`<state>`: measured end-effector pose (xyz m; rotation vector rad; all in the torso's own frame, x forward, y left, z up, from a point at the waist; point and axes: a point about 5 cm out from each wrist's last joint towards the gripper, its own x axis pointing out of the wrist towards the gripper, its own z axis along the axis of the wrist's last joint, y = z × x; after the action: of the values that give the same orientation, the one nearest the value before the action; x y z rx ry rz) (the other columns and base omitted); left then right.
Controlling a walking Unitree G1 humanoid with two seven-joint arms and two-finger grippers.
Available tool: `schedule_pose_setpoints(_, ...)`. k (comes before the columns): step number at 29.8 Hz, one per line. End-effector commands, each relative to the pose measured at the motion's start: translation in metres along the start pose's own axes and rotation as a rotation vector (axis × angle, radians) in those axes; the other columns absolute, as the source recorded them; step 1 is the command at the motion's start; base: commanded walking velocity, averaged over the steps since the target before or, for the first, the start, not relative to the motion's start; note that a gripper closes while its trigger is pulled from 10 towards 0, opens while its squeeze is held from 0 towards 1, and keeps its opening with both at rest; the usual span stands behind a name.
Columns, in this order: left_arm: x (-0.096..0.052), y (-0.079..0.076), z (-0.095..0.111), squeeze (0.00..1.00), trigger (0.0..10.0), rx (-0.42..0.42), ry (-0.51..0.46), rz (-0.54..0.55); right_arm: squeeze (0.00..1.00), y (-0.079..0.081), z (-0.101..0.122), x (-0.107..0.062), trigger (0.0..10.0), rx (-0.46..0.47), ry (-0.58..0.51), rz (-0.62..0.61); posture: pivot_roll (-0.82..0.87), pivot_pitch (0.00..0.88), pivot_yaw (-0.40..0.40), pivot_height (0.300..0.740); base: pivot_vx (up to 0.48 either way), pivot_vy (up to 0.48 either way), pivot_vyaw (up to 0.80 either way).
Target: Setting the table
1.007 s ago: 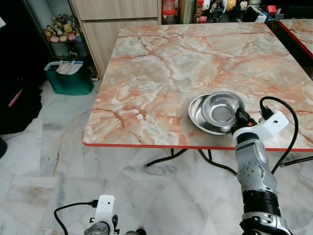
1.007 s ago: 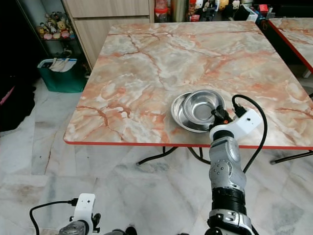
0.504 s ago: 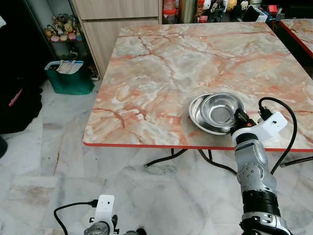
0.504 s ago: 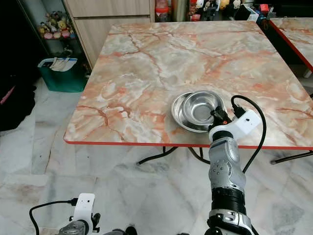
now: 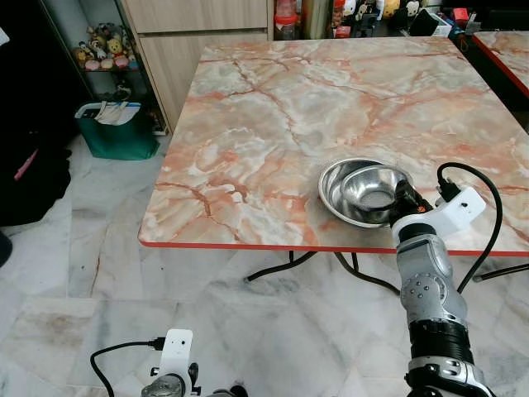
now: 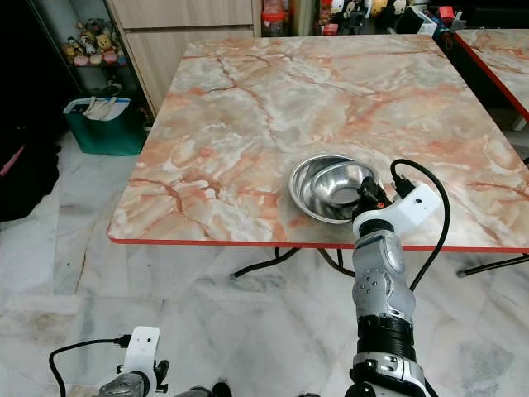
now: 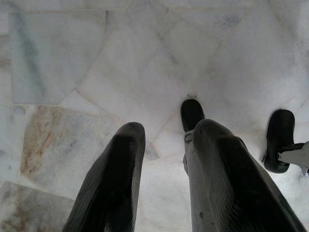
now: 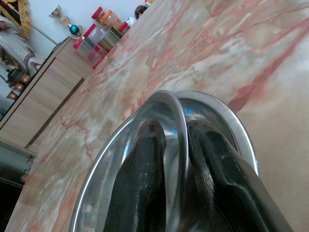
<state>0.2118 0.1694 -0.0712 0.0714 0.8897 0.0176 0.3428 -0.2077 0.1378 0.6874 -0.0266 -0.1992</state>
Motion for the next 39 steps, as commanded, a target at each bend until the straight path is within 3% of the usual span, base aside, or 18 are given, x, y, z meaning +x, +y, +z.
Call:
schedule_pose_setpoints(1,-0.001,0.004,-0.009,0.0,10.0,-0.002,0.033,0.014,0.0,0.001,-0.001,0.001,10.0,0.009,0.007,-0.003,0.01,0.139,0.038,0.74,0.0,0.0,0.0)
schedule_pose_setpoints(13,-0.002,0.004,-0.01,0.0,10.0,-0.011,0.033,0.018,0.0,0.006,0.0,0.002,10.0,0.006,0.008,0.019,0.01,0.14,0.037,0.74,0.0,0.0,0.0)
schedule_pose_setpoints(14,-0.002,0.004,-0.01,0.0,10.0,-0.012,0.032,0.017,1.0,0.006,0.0,0.002,10.0,-0.001,0.007,0.024,0.01,0.138,0.033,0.74,0.0,0.0,0.0)
schedule_pose_setpoints(16,-0.002,0.003,-0.01,0.0,10.0,-0.015,0.03,0.017,1.0,0.006,0.0,0.003,10.0,-0.008,0.008,0.02,0.01,0.138,0.033,0.74,0.0,0.0,0.0)
schedule_pose_setpoints(17,-0.002,0.003,-0.01,0.0,10.0,-0.016,0.03,0.017,0.04,0.006,-0.001,0.003,10.0,-0.01,0.01,0.019,0.01,0.138,0.033,0.74,0.0,0.0,0.0)
schedule_pose_setpoints(25,-0.002,0.003,-0.01,0.0,10.0,-0.019,0.031,0.017,0.0,0.005,0.0,0.002,10.0,-0.015,0.015,0.019,0.01,0.137,0.028,0.74,0.0,0.0,0.0)
schedule_pose_setpoints(27,-0.002,0.003,-0.01,0.0,10.0,-0.022,0.03,0.017,0.0,0.006,-0.006,0.003,10.0,-0.091,0.072,0.023,0.01,0.136,0.027,0.74,0.0,0.0,0.0)
schedule_pose_setpoints(31,-0.002,0.003,-0.01,0.0,10.0,-0.025,0.029,0.016,0.0,0.009,-0.006,0.002,10.0,-0.109,0.074,0.034,0.0,0.135,0.026,0.74,0.0,0.0,0.0)
schedule_pose_setpoints(33,-0.002,0.002,-0.01,0.0,10.0,-0.026,0.028,0.014,0.0,0.006,-0.01,0.002,10.0,-0.209,0.128,-0.003,0.0,0.133,0.026,0.74,0.0,0.0,0.0)
schedule_pose_setpoints(35,-0.002,0.002,-0.01,0.0,10.0,-0.026,0.028,0.014,0.0,0.005,-0.011,0.002,10.0,-0.239,0.132,-0.01,0.0,0.132,0.025,0.74,0.0,0.0,0.0)
schedule_pose_setpoints(39,-0.002,0.002,-0.009,0.0,10.0,-0.031,0.024,0.015,0.0,0.01,-0.008,0.002,10.0,-0.207,0.119,0.015,0.0,0.131,0.023,0.74,0.0,0.0,0.0)
